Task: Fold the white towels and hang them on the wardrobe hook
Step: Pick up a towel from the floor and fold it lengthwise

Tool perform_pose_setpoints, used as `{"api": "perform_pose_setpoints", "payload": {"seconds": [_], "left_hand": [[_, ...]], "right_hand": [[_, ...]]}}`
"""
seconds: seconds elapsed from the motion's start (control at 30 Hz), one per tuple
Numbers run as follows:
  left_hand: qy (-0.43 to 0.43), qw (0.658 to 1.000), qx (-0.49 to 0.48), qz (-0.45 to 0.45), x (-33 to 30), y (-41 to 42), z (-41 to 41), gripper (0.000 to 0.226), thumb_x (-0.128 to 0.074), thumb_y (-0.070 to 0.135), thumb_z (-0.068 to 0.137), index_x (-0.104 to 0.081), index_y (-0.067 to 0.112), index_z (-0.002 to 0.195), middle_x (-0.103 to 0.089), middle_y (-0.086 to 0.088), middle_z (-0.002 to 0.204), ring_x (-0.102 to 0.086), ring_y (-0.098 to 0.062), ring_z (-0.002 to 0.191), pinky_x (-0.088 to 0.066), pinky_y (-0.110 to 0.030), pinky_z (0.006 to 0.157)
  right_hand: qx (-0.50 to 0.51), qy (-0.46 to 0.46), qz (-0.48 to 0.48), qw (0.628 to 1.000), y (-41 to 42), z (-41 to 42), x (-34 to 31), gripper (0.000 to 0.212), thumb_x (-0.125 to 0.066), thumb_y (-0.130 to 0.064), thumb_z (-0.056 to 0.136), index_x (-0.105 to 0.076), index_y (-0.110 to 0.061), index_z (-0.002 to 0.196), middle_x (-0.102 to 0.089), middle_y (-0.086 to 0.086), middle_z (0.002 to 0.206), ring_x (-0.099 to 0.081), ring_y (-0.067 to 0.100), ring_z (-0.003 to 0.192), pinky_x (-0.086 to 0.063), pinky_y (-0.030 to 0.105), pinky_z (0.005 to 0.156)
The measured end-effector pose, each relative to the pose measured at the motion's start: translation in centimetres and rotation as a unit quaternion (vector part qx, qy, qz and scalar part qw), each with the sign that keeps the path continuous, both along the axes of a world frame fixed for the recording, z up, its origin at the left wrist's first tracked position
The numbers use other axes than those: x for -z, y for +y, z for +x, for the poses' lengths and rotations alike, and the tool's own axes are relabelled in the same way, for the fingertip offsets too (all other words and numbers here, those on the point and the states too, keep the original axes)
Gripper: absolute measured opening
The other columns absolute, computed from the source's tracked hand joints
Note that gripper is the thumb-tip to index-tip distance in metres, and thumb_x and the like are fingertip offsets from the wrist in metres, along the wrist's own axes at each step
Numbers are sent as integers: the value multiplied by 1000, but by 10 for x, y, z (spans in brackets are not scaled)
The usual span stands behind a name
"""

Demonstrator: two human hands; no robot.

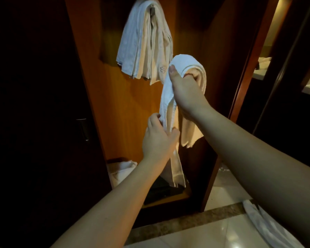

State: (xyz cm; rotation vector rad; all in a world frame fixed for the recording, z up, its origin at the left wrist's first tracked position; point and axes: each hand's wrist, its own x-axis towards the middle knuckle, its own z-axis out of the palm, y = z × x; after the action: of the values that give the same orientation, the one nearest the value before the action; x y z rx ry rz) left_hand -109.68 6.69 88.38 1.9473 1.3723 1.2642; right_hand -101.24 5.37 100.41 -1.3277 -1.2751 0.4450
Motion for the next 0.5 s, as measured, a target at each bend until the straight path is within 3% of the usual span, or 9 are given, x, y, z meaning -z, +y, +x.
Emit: {"api": "perform_pose_setpoints", "payload": {"seconds": [0.07, 0.13, 0.2, 0.3, 0.33, 0.4, 0.47, 0.5], "left_hand": [[-18, 1000, -12, -2, 5, 10, -2, 47, -66, 24, 89, -41, 26, 129, -59, 7, 112, -66, -13, 89, -61, -37, 69], [-22, 999, -18, -31, 15, 22, -6, 45, -66, 19, 90, -46, 28, 129, -61, 9, 111, -64, -7, 84, -59, -29, 65], [15, 998, -26, -47, 27, 33, -15, 27, -61, 18, 95, -57, 25, 121, -59, 10, 105, -59, -4, 80, -49, -21, 61], [124, 989, -71, -35, 45, 54, -40, 8, -56, 23, 96, -64, 20, 95, -53, 6, 92, -55, -15, 86, -47, -30, 67], [156, 983, -91, -35, 51, 61, -50, 9, -57, 26, 95, -61, 22, 88, -53, 6, 92, -54, -17, 90, -49, -32, 72], [182, 975, -119, -49, 59, 68, -68, 15, -61, 29, 92, -54, 24, 80, -56, 6, 87, -57, -15, 83, -55, -37, 72], [157, 977, -128, -65, 62, 71, -85, 17, -63, 27, 93, -51, 23, 82, -59, 3, 80, -59, -13, 69, -54, -34, 57], [157, 977, -130, -65, 61, 70, -94, 17, -62, 25, 94, -49, 22, 83, -58, 2, 78, -57, -12, 65, -46, -29, 51]], "right_hand": [[10, -10, 7, 1000, 1, 4, -5, 70, -38, -53, 104, -63, 12, 109, -62, 18, 83, -62, 26, 76, -48, 38, 76], [22, 4, 2, 1000, 3, 11, -9, 71, -40, -67, 95, -66, -2, 104, -67, 9, 88, -66, 19, 83, -54, 41, 85], [28, 28, 5, 999, 10, 21, -9, 73, -40, -80, 77, -64, -13, 94, -72, 12, 94, -71, 26, 90, -56, 51, 91], [59, 50, 16, 997, 23, 45, -3, 90, -40, -87, 65, -65, -9, 102, -73, 9, 98, -70, 28, 96, -54, 52, 93], [77, 67, 11, 995, 23, 51, -2, 94, -40, -86, 66, -64, -7, 110, -72, 8, 101, -70, 27, 98, -54, 51, 95], [97, 97, -6, 991, 26, 63, 5, 77, -43, -74, 84, -63, -5, 113, -72, 8, 99, -70, 27, 96, -55, 50, 93], [110, 119, -23, 986, 31, 75, 17, 53, -43, -57, 98, -61, -8, 106, -70, 7, 93, -70, 27, 91, -58, 50, 90], [117, 132, -30, 984, 33, 81, 26, 48, -43, -54, 100, -59, -10, 106, -70, 5, 93, -70, 27, 92, -58, 50, 89]]}}
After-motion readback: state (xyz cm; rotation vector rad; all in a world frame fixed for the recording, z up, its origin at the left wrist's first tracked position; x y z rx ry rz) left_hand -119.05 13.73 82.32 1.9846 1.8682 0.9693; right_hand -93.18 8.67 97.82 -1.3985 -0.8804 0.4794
